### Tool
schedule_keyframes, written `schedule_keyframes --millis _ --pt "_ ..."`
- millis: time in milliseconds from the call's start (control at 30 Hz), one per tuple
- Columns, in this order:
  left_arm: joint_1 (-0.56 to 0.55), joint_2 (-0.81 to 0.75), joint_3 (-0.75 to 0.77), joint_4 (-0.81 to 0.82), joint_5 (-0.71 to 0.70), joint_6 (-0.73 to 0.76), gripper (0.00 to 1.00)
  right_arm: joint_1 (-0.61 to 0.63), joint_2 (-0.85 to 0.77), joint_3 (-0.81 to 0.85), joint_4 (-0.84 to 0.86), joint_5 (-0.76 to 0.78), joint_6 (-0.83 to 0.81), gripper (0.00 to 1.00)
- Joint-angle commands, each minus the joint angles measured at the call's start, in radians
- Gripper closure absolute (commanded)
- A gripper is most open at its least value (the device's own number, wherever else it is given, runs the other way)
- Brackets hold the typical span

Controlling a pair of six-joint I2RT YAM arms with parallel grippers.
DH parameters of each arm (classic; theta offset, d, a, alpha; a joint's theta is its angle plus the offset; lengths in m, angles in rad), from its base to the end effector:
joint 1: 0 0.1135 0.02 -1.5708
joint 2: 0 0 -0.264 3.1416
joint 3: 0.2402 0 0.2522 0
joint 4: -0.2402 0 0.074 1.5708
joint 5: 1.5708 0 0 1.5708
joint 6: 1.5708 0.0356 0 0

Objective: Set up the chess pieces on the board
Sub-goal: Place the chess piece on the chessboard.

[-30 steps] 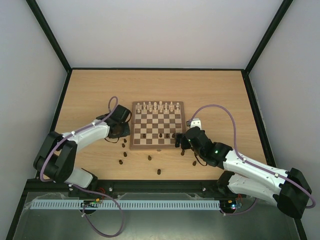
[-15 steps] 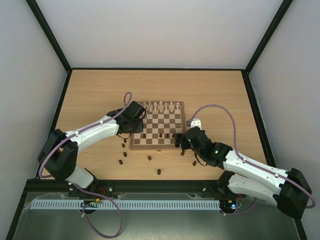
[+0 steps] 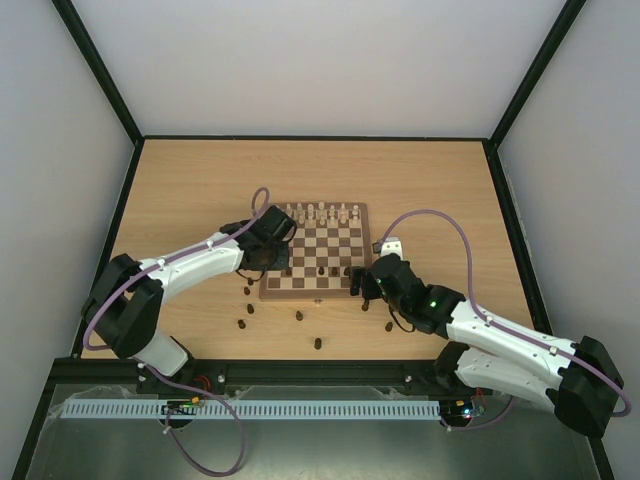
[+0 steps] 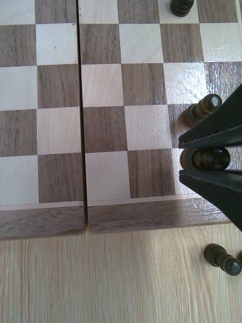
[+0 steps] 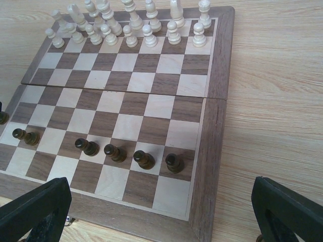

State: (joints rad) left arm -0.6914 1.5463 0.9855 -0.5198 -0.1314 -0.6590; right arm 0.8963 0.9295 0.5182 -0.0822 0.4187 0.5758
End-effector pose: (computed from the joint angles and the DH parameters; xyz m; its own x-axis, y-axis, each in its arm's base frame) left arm 0.2374 -0.1905 0.2015 -0.8953 -0.0470 -0.4430 0.0460 0.9793 -0.1969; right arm 0.1390 0.1506 0.2316 -0.5149 0.1526 -0.8435 -0.2499 0.9146 0.3180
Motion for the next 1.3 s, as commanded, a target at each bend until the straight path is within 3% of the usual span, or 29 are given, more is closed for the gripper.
schedule_keyframes --millis 0,867,1200,1267 --pt "-0.011 0.019 -0.012 -0.025 -0.011 -0.012 0.91 0.001 -0.005 -0.011 0.015 0.004 -0.001 0.01" --pt "-0.031 0.057 -0.036 -0.016 -0.009 -0.024 0.87 0.001 0.003 -0.012 0.019 -0.006 -0.002 0.01" --pt "-0.031 0.042 -0.023 -0.037 -0.030 -0.030 0.71 0.001 -0.001 -0.012 0.021 -0.013 -0.002 0.01" --pt "-0.034 0.034 -0.015 -0.042 -0.033 -0.030 0.64 0.002 -0.001 -0.012 0.020 -0.014 -0.002 0.01"
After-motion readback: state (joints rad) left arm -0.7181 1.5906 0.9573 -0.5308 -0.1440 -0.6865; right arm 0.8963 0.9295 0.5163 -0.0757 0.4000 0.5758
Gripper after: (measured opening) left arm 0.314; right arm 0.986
